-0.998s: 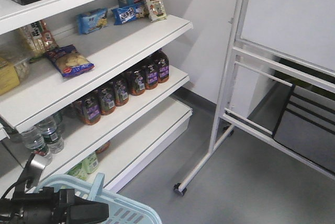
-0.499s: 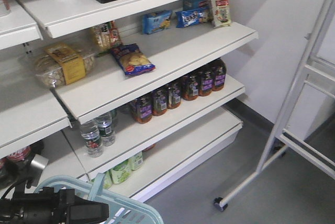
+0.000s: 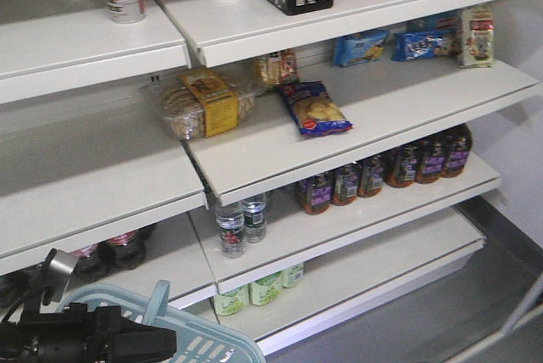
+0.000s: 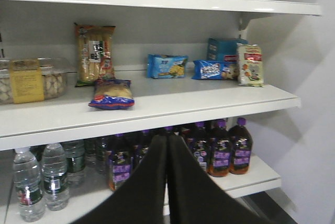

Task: Place coke in basket with both arms
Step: 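Turn the base toward the white drink shelves holding the basket, then drive up to the shelf with the red Coca-Cola bottle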

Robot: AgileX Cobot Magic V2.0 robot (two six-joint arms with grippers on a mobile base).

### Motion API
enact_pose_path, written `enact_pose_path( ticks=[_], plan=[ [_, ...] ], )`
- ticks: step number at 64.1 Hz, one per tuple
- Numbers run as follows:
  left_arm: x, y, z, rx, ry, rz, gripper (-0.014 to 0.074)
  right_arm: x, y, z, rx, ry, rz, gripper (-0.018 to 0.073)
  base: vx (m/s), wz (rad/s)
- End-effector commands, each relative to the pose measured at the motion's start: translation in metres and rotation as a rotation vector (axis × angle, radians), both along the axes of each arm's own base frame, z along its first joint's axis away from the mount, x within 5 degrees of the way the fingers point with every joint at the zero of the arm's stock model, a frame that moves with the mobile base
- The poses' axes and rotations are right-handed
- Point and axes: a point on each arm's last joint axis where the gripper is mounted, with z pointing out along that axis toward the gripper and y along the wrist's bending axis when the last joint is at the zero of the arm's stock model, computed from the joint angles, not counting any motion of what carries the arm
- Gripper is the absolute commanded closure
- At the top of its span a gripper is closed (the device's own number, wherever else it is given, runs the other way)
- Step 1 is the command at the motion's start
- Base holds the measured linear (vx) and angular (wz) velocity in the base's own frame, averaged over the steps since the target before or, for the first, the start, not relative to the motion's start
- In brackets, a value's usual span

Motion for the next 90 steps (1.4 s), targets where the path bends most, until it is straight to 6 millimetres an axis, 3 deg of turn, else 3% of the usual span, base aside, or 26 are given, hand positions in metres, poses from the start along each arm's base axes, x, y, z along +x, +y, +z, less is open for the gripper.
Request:
enact_pose_path(
  ticks=[1, 38, 90],
  plan=[
    [0.0046, -0.0032, 0.0160, -0.111, -0.048, 0.027, 0.0603, -0.0005, -0.0001, 0.0050, -0.004, -0.079, -0.001, 0.0569, 0.09, 0.46],
    [0.0046, -0.0032, 0.0160, -0.111, -0.048, 0.027, 0.0603, -0.0005, -0.0001, 0.0050, -0.004, -0.079, -0.001, 0.0569, 0.08, 0.44],
    [0.0046, -0.0032, 0.0160, -0.111, -0.048, 0.027, 0.0603, -0.0005, -0.0001, 0.0050, -0.004, -0.079, -0.001, 0.0569, 0.03, 0.19]
  ],
)
